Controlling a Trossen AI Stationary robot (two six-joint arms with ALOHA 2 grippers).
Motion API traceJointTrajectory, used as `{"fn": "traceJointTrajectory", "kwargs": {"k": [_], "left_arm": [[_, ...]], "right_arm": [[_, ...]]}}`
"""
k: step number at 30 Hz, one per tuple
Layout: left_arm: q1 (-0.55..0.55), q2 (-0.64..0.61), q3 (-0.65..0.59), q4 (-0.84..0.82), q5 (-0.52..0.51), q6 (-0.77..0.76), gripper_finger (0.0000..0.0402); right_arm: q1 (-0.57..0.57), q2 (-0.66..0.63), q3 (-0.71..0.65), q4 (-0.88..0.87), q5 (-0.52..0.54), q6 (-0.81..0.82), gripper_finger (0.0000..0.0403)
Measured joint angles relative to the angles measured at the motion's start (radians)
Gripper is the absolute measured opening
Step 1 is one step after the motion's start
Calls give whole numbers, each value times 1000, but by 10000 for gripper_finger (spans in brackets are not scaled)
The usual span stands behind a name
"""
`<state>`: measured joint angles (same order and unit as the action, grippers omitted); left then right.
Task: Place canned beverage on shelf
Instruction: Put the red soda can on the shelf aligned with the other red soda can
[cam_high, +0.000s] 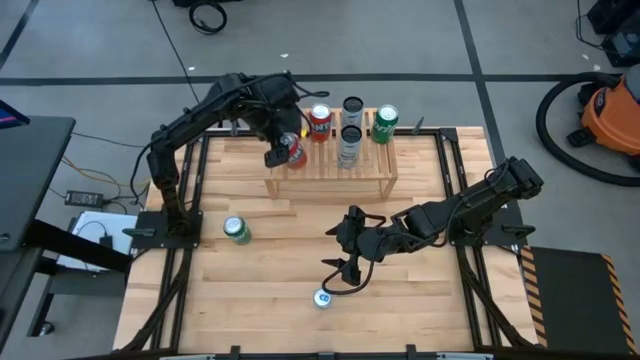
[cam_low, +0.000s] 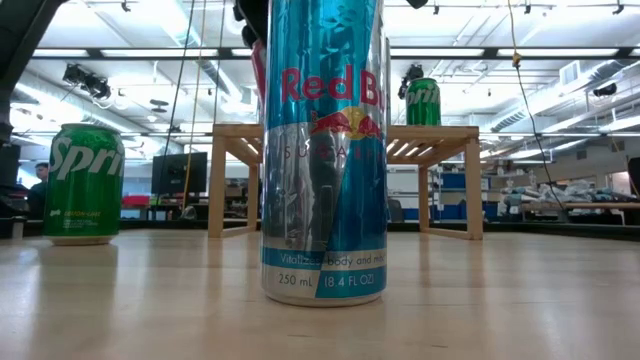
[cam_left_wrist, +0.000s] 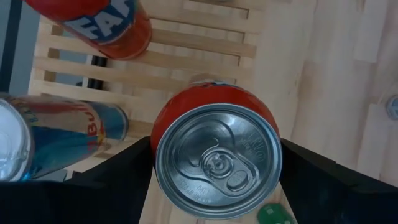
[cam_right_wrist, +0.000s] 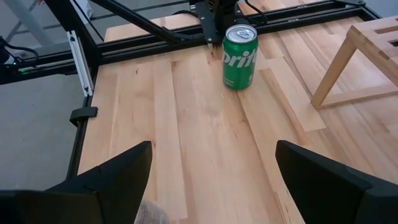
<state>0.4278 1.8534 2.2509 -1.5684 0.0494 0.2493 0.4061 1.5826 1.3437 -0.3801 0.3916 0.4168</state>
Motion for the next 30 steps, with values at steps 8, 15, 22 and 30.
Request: {"fn": "traceJointTrajectory", "kwargs": {"k": [8, 15, 22, 30], "left_arm": [[-6, 0, 0, 59, 53, 39, 309], [-12, 6, 0, 80, 59, 77, 309], [-25, 33, -1, 54, 60, 87, 309], [-20, 67, -1, 47, 46, 87, 309]], "right_arm": [[25, 0, 0, 0, 0, 35, 352], [74, 0, 0, 4, 8, 36, 352], [83, 0, 0, 13, 11, 36, 352], [83, 0, 0, 12, 10, 35, 352]]}}
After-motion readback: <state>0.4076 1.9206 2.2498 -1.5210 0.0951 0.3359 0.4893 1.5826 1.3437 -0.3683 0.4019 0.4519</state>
